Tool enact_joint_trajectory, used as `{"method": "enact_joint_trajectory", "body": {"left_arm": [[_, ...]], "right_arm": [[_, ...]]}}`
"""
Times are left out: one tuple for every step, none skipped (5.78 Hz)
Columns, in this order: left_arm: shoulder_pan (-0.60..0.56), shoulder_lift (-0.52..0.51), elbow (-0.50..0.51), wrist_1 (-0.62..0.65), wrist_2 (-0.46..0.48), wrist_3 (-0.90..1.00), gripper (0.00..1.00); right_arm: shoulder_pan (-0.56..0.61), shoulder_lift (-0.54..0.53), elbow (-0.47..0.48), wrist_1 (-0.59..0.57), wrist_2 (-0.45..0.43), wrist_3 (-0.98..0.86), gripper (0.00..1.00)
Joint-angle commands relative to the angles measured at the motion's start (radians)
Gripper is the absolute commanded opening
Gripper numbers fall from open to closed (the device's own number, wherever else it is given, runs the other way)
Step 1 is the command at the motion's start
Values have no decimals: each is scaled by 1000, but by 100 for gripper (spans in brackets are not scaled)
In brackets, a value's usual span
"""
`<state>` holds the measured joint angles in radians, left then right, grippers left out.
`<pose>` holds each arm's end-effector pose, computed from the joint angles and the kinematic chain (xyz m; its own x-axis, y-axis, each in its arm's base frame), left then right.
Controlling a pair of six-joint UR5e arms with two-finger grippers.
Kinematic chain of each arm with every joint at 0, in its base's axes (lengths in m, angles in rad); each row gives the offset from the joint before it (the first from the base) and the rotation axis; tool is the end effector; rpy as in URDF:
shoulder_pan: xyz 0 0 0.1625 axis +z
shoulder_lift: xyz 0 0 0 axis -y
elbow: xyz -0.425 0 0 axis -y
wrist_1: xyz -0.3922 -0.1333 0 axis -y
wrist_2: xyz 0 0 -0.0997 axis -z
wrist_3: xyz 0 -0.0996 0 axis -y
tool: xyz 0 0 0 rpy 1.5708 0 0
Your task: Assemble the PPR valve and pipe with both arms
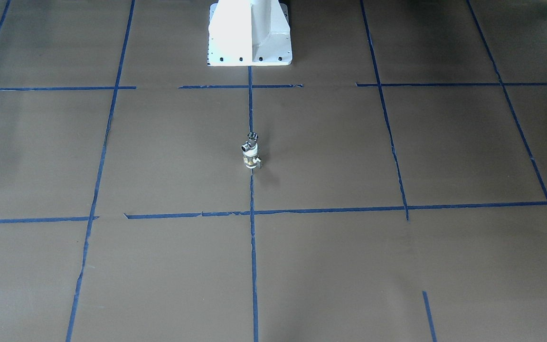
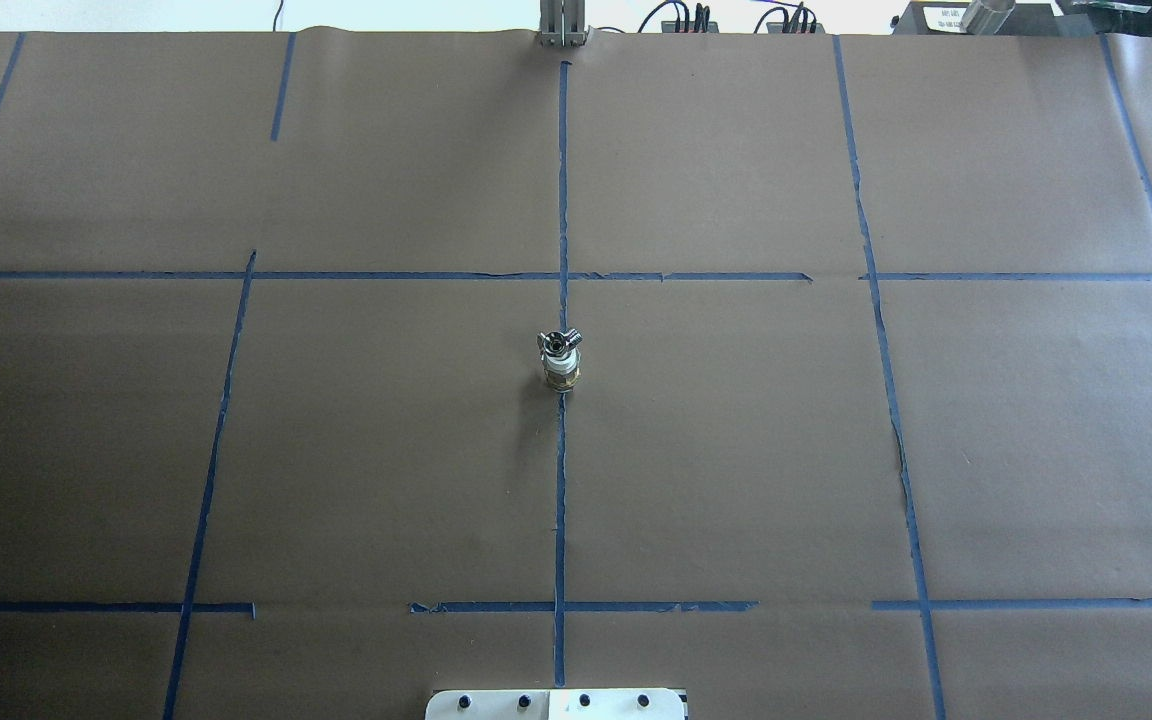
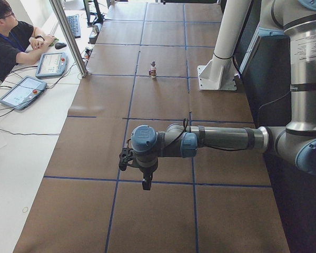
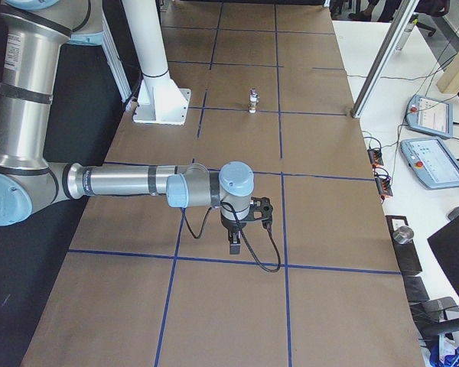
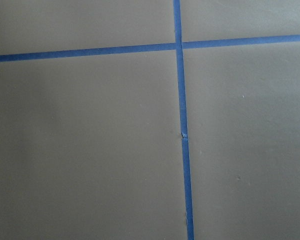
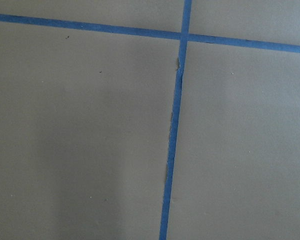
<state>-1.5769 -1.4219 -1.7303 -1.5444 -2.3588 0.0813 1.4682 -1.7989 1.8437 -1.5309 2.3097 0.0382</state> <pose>-0.0653 -0.4273 0.6504 0.7033 0.0658 -0.7078 -0.0512 0.9978 0.0418 0.0248 -0.4059 0.6239 0.7329 -0.0944 0.6738 0.0741 0.9955 0.0589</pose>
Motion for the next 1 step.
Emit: {"method": "enact_joint_trajectory", "body": {"left_arm": [[2,1,0,3,1,0,100]], "right_arm": [[0,1,2,2,5,0,100]]}}
